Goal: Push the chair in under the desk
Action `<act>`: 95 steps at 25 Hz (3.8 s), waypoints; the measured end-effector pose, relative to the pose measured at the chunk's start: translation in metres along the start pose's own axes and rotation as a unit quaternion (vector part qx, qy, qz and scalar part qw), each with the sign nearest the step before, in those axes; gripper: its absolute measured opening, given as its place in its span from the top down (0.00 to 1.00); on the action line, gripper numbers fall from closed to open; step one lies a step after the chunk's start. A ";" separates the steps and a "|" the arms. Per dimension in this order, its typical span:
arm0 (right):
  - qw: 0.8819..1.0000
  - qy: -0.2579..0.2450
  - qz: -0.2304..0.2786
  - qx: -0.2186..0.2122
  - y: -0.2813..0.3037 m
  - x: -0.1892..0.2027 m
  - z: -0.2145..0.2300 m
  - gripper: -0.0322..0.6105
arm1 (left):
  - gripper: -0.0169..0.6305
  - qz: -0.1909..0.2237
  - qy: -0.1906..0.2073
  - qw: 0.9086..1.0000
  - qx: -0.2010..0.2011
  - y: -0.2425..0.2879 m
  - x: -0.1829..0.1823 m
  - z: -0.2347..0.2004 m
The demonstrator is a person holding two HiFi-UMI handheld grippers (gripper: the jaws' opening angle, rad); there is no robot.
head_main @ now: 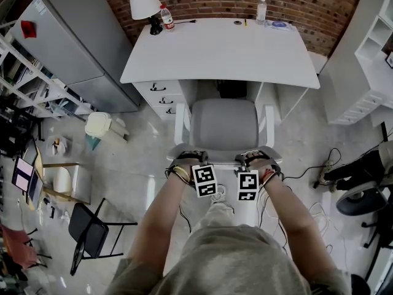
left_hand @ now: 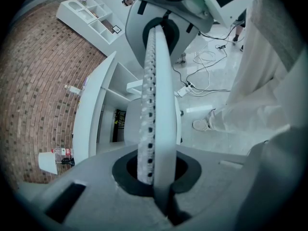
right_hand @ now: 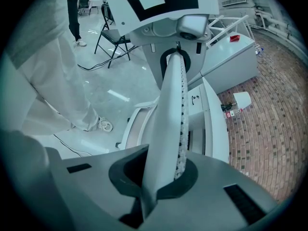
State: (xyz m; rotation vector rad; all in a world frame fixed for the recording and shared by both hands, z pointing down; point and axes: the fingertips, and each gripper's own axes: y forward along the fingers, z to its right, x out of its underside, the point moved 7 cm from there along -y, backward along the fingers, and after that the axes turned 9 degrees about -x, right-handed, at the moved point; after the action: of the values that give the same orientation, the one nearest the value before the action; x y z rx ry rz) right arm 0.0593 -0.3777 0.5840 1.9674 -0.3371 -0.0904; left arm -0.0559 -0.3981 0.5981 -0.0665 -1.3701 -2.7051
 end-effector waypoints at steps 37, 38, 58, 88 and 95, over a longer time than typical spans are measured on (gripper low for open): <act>1.000 0.005 -0.004 -0.003 0.014 -0.017 0.038 0.94 | 0.95 -0.008 -0.002 0.999 -0.035 0.009 0.029 -0.027; 1.000 0.005 -0.004 -0.002 0.015 -0.017 0.037 0.94 | 0.94 -0.006 -0.001 0.999 -0.037 0.009 0.029 -0.027; 1.000 0.009 -0.007 0.011 0.023 -0.015 0.056 0.93 | 0.93 0.006 0.009 0.999 -0.052 0.022 0.034 -0.047; 0.999 0.024 -0.016 0.022 0.036 -0.019 0.083 0.93 | 0.91 0.016 0.025 0.998 -0.051 0.042 0.048 -0.075; 0.999 0.032 -0.023 0.017 0.039 -0.019 0.081 0.93 | 0.91 0.014 0.028 0.998 -0.047 0.042 0.049 -0.072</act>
State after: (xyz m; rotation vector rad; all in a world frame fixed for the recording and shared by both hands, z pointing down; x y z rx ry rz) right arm 0.0159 -0.4584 0.5841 2.0080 -0.2535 -0.0500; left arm -0.0994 -0.4845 0.5939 -0.0176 -1.2170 -2.7268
